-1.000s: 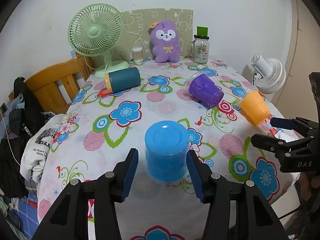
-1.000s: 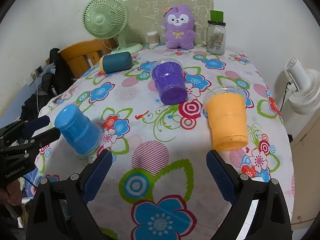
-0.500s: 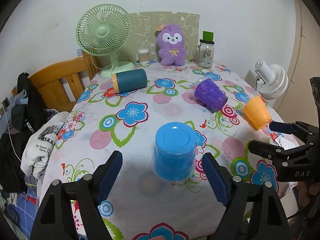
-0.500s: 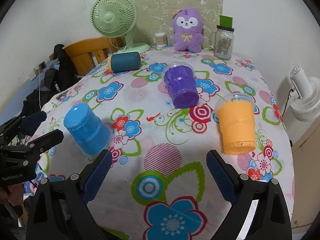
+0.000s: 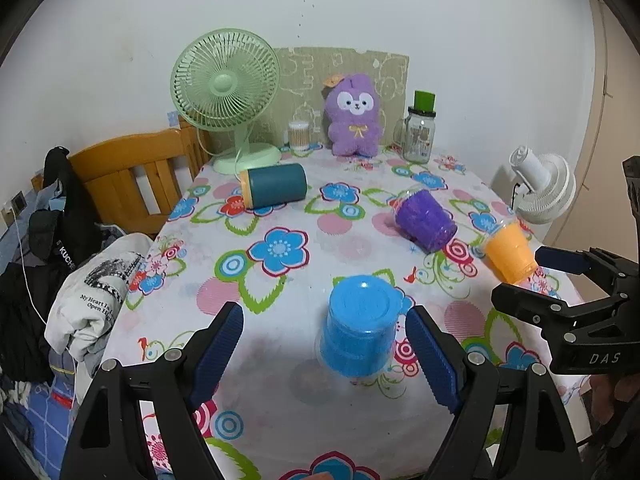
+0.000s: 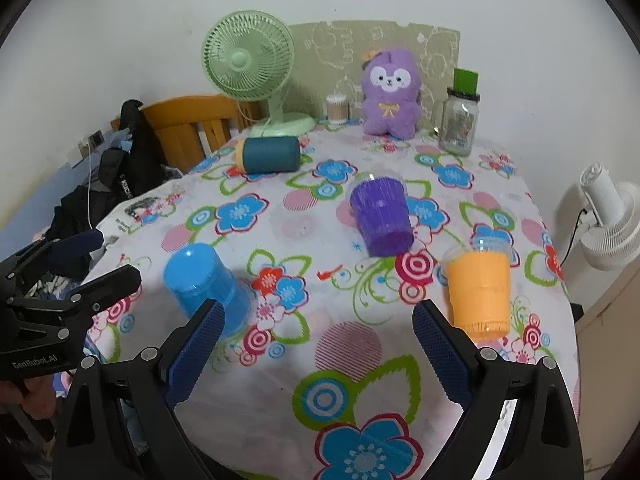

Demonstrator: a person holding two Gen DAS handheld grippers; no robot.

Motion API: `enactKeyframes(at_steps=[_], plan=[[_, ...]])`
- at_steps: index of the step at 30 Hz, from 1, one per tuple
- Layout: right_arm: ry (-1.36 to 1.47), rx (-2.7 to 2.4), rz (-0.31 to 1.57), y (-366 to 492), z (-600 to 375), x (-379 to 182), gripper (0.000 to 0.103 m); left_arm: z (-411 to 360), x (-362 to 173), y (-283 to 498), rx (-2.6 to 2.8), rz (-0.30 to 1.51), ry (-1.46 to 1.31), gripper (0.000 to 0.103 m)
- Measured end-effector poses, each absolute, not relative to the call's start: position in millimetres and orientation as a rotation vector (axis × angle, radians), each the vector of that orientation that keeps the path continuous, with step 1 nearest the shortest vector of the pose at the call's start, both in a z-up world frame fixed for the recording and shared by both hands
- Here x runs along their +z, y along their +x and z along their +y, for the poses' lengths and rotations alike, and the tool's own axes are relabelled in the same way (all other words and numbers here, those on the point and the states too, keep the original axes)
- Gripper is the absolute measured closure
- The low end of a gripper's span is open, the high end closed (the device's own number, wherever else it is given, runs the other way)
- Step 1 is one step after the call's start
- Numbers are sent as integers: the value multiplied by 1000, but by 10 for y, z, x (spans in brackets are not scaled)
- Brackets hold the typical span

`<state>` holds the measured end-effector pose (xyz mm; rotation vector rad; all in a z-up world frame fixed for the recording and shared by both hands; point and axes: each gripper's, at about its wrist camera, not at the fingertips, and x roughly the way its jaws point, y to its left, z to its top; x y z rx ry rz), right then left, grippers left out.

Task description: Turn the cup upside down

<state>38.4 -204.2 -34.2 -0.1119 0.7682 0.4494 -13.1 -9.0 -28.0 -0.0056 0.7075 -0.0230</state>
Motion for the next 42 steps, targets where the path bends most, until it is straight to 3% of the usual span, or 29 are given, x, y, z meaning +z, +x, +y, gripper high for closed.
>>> enactKeyframes(at_steps=[18,32,42], plan=[[-121,477,647,212,-1846,88,7,24,46,-278,-6,599,-44,17],[-116,444,546,65,-1779,371,3,142,280,-402,30,487,-70,3],[-113,436,504,-43,-1723,488,0,202,348,-478,42,465,-81,0]])
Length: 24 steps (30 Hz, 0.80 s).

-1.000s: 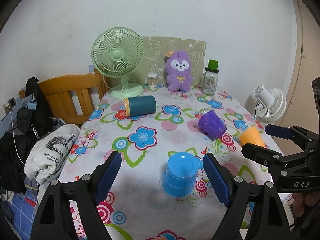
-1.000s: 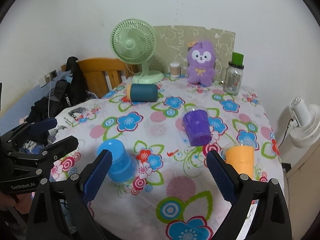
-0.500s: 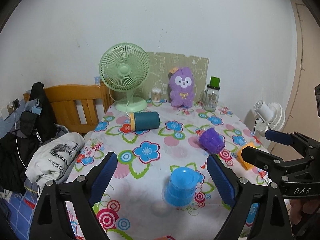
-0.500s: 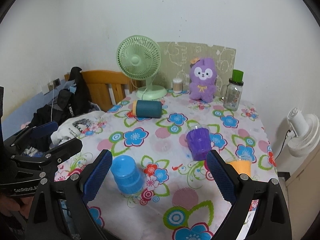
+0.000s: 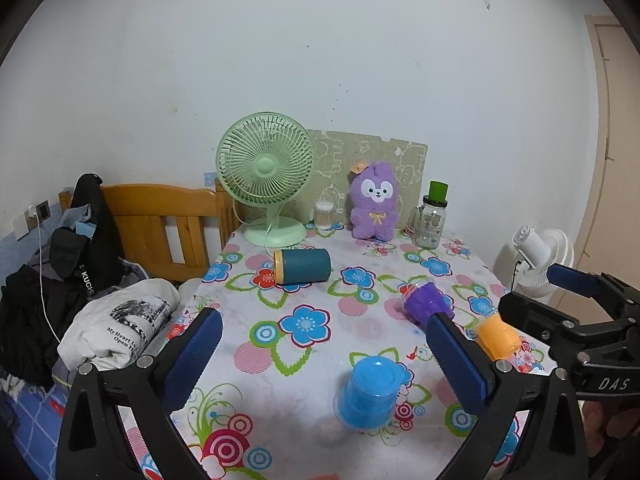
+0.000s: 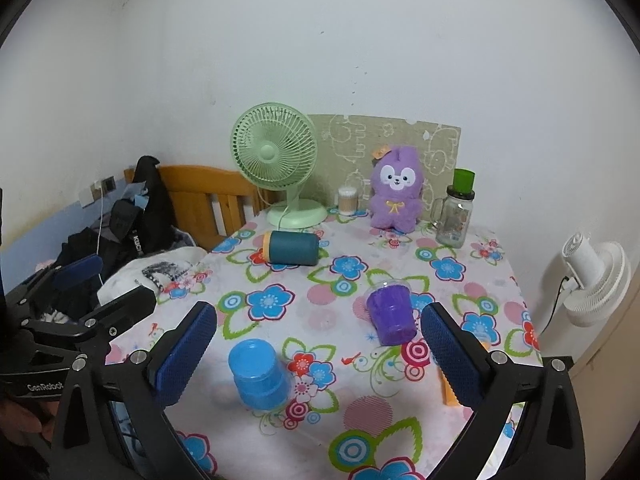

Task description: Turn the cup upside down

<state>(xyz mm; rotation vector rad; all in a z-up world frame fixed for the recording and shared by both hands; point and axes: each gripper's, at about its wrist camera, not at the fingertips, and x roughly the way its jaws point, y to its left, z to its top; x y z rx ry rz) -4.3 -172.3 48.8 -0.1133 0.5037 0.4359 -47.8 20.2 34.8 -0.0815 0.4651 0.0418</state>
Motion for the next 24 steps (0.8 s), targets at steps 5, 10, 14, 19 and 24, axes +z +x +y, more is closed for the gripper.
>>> enactKeyframes(at_steps=[5,10,14,19,24], plan=[[-112,440,512,-62,-1700,465,0,212,337,-491,53,484,-84,0],[-121,442,510,-77,-1675,472,0,221,343,-505,59,482,-84,0],[-120,443,511,-80,-1670,472,0,226,341,-506,59,482,-83,0],[-114,444,521,-76,-1677,451,0,229,334,-495,56,487,-85,0],[-111,445,528,-59,-1683,438,0,235,321,-492,55,492,-84,0]])
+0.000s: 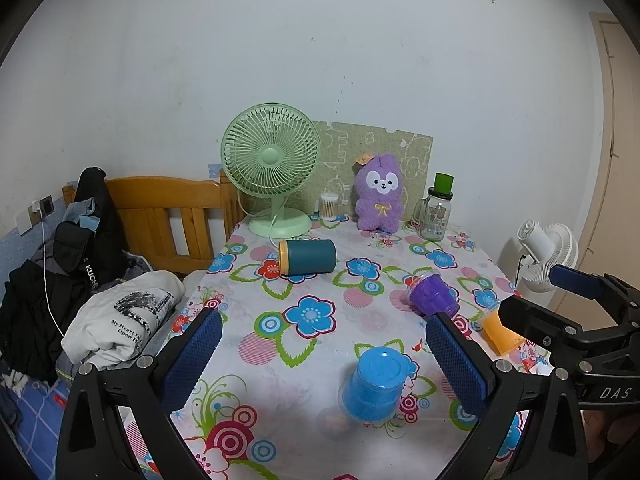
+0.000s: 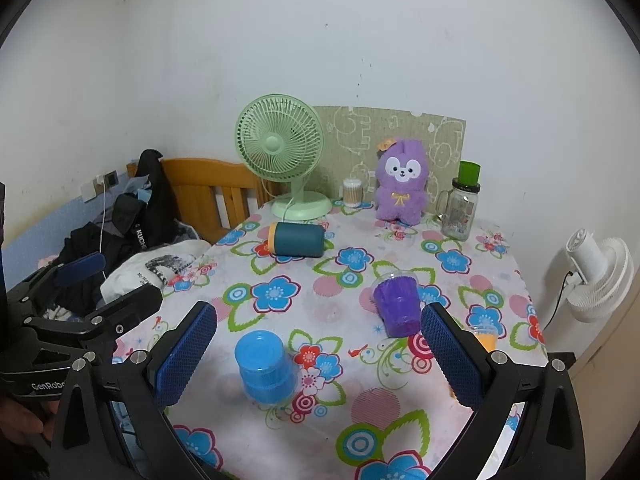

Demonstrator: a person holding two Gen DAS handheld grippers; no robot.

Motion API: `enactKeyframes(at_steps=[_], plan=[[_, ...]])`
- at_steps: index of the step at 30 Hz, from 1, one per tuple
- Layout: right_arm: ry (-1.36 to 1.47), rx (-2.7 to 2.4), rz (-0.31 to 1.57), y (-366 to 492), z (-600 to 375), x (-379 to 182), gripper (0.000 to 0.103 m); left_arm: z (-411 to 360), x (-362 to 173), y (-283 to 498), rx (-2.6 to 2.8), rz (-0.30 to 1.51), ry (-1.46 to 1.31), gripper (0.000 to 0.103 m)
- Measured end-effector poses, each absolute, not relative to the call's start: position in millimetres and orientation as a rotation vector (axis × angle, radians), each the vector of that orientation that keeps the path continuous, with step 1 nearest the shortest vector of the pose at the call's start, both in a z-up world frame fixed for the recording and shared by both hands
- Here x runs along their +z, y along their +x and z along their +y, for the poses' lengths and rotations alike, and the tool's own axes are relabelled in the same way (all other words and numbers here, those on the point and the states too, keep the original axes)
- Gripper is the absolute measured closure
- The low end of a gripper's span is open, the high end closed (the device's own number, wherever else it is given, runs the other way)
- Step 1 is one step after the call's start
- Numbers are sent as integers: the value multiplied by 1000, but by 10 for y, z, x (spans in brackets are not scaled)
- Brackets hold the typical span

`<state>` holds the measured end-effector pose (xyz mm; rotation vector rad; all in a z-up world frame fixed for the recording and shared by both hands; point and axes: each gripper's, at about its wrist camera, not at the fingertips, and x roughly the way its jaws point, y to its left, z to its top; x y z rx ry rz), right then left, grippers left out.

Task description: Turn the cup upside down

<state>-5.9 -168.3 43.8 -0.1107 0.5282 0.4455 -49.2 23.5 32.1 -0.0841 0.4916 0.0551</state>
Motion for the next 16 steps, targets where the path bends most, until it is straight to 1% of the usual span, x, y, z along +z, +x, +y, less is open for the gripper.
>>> enactKeyframes(at_steps=[16], plan=[[-106,446,532,-54,-1670,412,0,222,289,-480,53,496,-86,0]])
